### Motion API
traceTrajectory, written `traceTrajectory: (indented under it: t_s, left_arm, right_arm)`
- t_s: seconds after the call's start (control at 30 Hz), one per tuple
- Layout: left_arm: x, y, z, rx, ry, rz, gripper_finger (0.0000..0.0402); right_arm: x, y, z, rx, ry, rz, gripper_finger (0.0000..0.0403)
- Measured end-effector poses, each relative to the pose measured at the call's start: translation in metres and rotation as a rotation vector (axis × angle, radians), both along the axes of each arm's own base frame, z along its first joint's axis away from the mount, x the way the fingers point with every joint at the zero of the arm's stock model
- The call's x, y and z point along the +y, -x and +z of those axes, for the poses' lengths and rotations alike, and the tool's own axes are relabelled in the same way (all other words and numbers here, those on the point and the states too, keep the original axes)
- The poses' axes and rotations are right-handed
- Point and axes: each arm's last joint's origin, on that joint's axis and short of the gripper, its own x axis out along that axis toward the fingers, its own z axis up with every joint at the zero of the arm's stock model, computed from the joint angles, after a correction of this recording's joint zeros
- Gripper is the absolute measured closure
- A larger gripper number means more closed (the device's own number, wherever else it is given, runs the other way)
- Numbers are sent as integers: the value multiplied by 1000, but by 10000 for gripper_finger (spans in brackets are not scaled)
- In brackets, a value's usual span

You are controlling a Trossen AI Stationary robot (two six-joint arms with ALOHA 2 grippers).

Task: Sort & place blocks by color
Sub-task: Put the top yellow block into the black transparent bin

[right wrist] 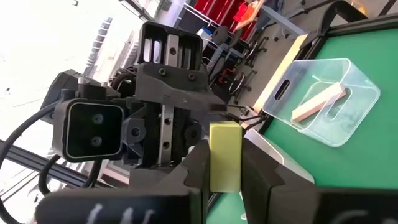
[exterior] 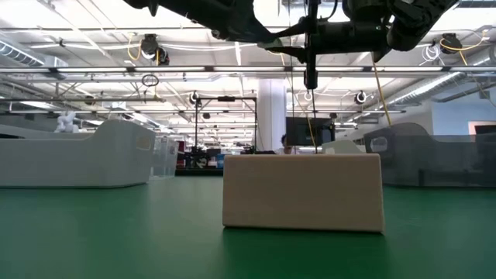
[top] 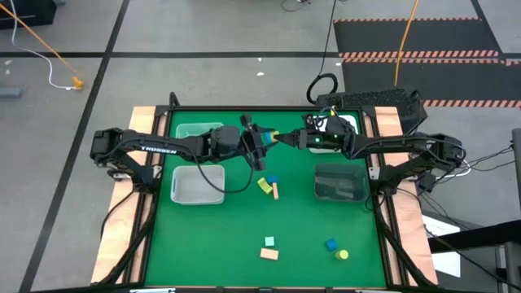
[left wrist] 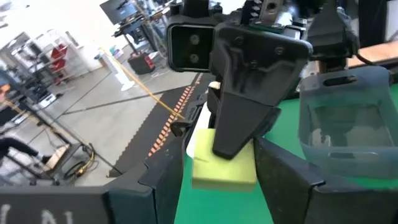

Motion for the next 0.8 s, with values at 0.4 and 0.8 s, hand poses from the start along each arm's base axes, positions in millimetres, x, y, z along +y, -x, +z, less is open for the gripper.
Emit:
traceTrajectory:
  t_s: [0.4,0.8]
  left_arm:
    - [-2,3,-5,44,10,131,200]
    - [28,2,-43,75,385,378,199]
  right_arm:
    - [-18,27,-2,213,46,-94,361]
    - [22,92,8,524,-38,-13,361]
